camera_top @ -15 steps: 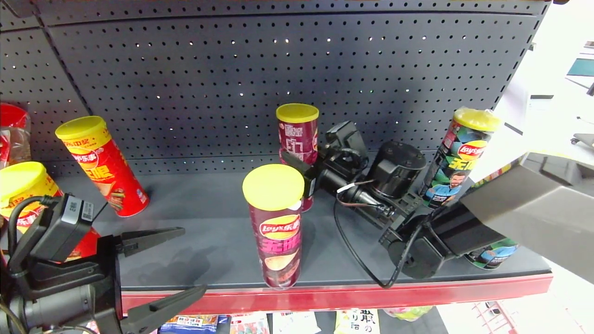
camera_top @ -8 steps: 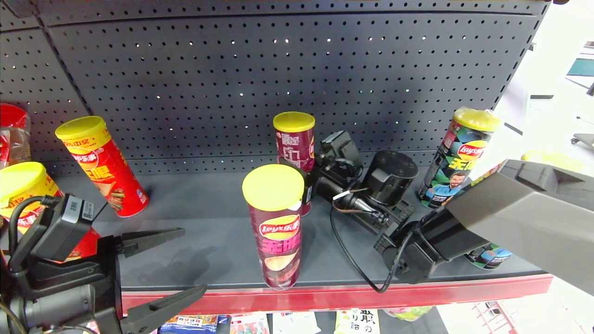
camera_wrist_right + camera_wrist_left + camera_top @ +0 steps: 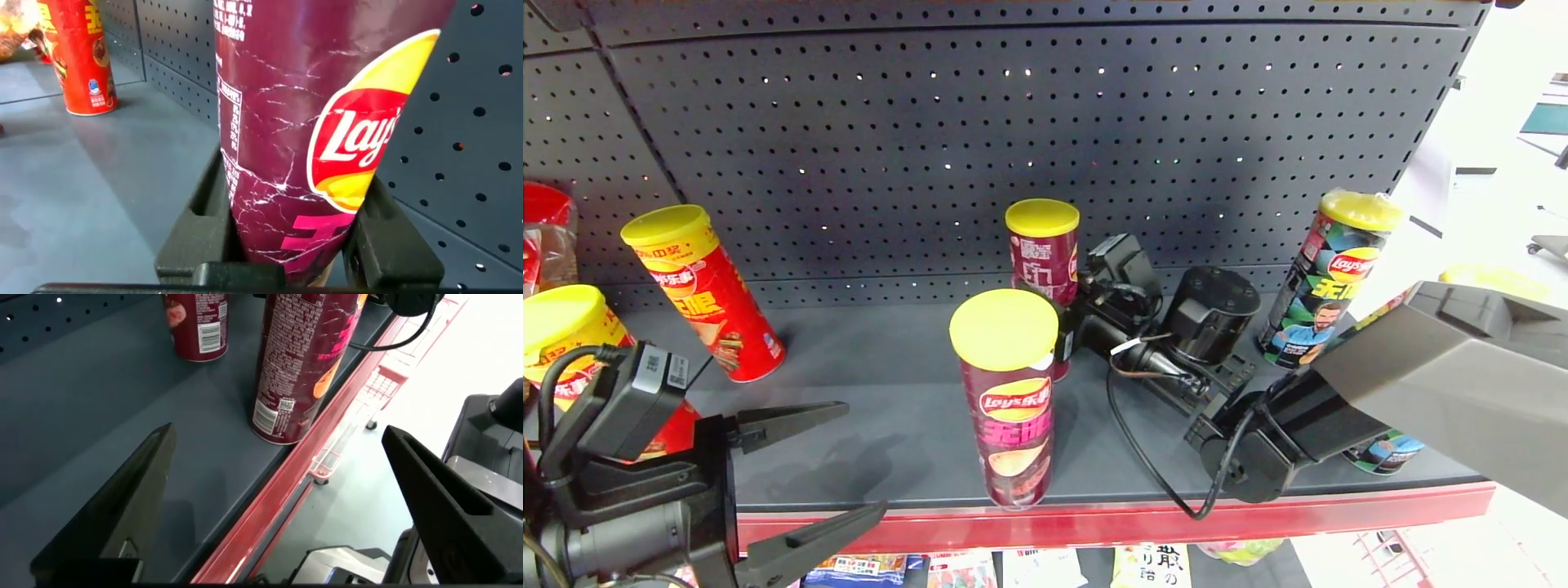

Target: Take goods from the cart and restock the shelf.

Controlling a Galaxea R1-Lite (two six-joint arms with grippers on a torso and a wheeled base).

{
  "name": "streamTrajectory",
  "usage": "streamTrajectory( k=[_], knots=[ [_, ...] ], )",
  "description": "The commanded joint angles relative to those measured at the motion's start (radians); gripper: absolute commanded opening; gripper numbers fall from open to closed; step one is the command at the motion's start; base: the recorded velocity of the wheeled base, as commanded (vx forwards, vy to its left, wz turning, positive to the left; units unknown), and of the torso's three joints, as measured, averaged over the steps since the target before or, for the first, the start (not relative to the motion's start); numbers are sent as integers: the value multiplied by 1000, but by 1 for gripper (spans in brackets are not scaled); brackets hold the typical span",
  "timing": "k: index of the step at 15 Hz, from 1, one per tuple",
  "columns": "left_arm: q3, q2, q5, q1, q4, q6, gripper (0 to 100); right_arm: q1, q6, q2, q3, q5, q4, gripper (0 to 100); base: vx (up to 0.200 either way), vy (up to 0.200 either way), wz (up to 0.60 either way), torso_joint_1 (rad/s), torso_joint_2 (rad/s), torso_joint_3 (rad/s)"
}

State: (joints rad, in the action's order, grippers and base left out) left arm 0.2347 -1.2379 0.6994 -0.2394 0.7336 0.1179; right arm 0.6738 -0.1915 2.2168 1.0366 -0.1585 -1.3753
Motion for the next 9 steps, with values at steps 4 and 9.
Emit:
streamTrajectory(
  k=[4, 9],
  knots=[
    [0, -2, 0, 0, 0, 0, 100, 0, 0, -5, 5, 11, 1, 100, 0, 0, 0, 0, 0, 0],
    [2, -2, 0, 0, 0, 0, 100, 4, 6, -40, -18, 34, -1, 100, 0, 0, 0, 0, 0, 0]
  ],
)
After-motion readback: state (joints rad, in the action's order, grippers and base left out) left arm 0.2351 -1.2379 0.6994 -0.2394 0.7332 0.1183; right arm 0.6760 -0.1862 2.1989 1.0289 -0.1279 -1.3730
